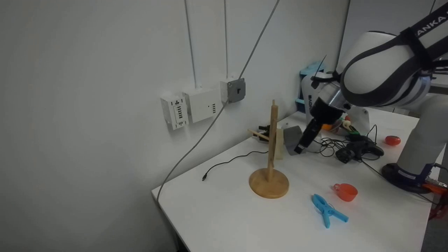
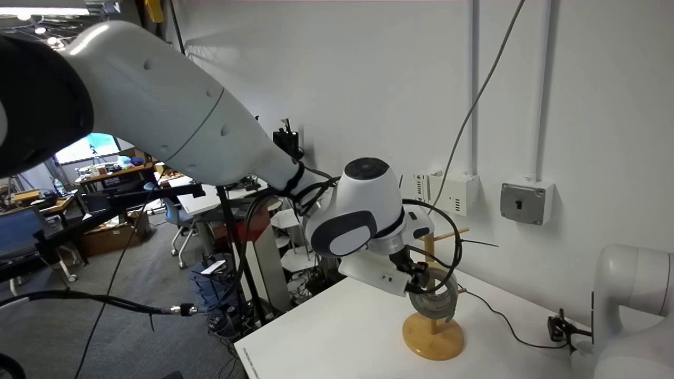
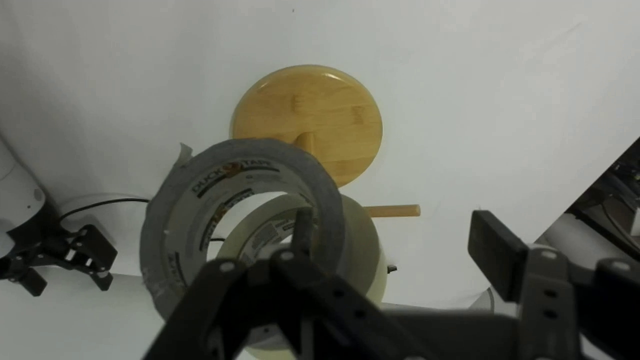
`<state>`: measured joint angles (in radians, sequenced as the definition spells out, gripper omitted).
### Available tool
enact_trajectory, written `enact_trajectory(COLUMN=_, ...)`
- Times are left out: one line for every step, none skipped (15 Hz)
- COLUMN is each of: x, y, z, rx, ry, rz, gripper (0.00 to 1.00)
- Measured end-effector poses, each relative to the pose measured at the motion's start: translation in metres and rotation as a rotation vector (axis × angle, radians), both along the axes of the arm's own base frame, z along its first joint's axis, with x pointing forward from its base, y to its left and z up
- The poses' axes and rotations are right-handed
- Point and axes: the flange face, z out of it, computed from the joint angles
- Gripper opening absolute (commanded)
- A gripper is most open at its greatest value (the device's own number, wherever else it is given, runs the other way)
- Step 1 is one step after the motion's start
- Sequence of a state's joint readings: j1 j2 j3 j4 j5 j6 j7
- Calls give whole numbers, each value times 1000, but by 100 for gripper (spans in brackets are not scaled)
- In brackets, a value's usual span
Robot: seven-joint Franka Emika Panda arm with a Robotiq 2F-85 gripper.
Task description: Unhang the masking tape from the tree
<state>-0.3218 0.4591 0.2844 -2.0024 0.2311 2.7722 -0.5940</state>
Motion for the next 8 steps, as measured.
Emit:
enact_trajectory(x=1, y=3, z=-2, rx=2, ry=-3, rz=3, gripper=80)
enact_trajectory(x=2, y=4, z=-3, rx=4, ry=-5, rz=4, gripper=78)
enact_trajectory(x=2, y=4, z=-5, rx=4, ry=-6, rz=4, gripper=78)
enact_trajectory(x=3, y=4, z=-7, rx=5, ry=-7, rz=5, gripper=78)
enact_trajectory(x=3, y=5, z=-9, rx=6, ry=-6, rz=5, gripper=77)
enact_trajectory(x=4, y=5, z=-10, rx=7, ry=-6, rz=6, gripper=55)
enact_trajectory(x=4, y=6, z=-10, rx=7, ry=-6, rz=7, gripper=52)
enact_trajectory(x=4, y=6, z=-10, rx=8, ry=-7, rz=8, gripper=50)
